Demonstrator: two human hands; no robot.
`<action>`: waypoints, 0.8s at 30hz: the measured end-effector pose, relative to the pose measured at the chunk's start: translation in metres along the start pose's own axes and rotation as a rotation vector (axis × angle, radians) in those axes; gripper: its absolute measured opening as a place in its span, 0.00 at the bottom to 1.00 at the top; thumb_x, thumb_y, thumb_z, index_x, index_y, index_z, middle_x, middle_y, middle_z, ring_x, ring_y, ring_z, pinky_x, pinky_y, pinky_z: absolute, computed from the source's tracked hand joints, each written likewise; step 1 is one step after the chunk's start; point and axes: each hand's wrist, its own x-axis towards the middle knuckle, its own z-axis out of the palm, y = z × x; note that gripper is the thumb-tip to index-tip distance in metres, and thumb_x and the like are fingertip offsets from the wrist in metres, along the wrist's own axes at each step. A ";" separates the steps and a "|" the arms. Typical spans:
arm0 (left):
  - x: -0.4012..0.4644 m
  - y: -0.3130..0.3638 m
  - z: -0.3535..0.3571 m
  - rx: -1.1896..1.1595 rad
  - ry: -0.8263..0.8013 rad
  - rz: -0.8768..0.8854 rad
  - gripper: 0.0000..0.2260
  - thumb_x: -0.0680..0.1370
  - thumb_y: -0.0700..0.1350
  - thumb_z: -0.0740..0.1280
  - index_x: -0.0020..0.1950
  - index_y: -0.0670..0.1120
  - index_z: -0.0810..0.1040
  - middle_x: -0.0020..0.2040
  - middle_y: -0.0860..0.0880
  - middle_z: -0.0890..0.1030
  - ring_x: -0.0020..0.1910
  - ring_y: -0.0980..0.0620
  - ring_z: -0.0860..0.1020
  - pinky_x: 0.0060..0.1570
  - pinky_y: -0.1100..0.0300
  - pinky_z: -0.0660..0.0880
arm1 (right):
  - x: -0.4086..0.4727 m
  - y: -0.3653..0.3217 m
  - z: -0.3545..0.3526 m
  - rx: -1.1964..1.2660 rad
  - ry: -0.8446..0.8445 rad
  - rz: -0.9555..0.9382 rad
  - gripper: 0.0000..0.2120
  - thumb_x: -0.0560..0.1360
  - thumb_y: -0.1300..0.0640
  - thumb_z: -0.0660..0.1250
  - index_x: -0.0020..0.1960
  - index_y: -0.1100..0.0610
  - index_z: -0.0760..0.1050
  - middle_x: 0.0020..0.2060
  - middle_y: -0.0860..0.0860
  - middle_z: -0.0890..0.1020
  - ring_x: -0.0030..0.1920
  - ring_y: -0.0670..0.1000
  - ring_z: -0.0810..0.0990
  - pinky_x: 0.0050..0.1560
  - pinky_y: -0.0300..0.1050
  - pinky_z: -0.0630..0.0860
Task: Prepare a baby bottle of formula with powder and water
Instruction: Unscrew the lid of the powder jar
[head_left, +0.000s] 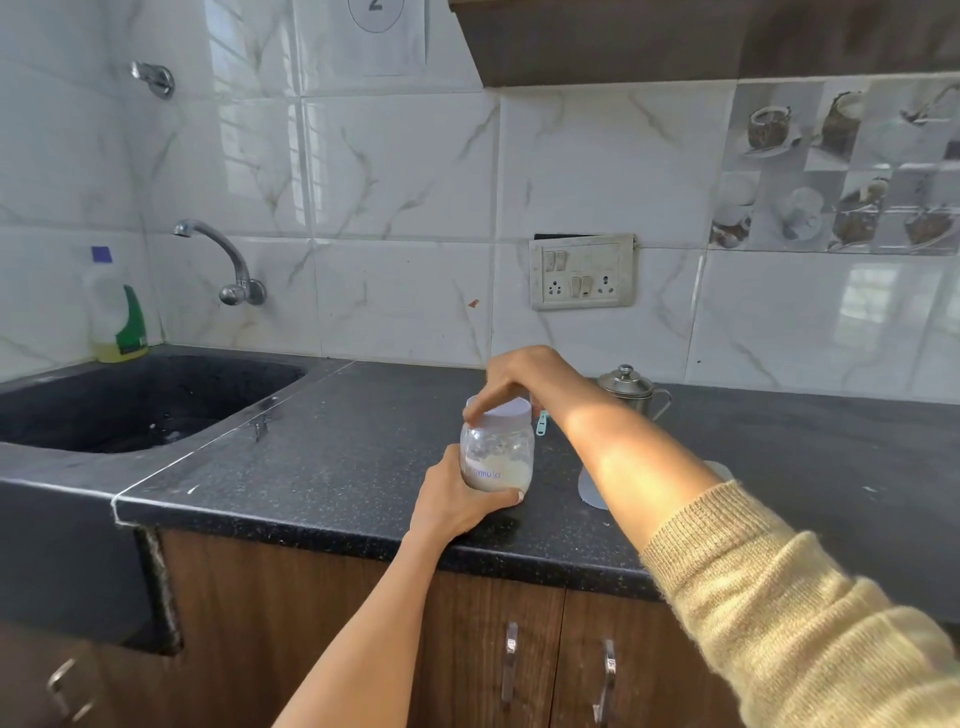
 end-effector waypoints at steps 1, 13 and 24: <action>0.000 0.000 0.000 -0.004 0.001 -0.001 0.37 0.57 0.61 0.76 0.61 0.53 0.66 0.54 0.55 0.76 0.52 0.54 0.76 0.54 0.56 0.76 | 0.002 0.001 -0.001 0.017 -0.020 -0.032 0.26 0.67 0.42 0.68 0.62 0.51 0.72 0.58 0.50 0.75 0.48 0.53 0.77 0.39 0.41 0.74; -0.002 0.002 -0.002 -0.015 -0.005 -0.016 0.37 0.57 0.60 0.77 0.61 0.52 0.67 0.54 0.54 0.77 0.53 0.54 0.76 0.55 0.54 0.76 | 0.007 0.004 -0.002 0.043 -0.048 -0.009 0.33 0.67 0.35 0.66 0.68 0.49 0.69 0.64 0.52 0.72 0.41 0.52 0.80 0.36 0.42 0.73; -0.004 0.004 -0.003 -0.019 -0.001 -0.017 0.36 0.57 0.58 0.78 0.60 0.51 0.68 0.54 0.54 0.77 0.53 0.54 0.76 0.54 0.55 0.76 | 0.012 0.015 -0.023 0.132 -0.037 -0.218 0.34 0.66 0.66 0.71 0.67 0.43 0.67 0.70 0.50 0.62 0.60 0.57 0.71 0.55 0.50 0.78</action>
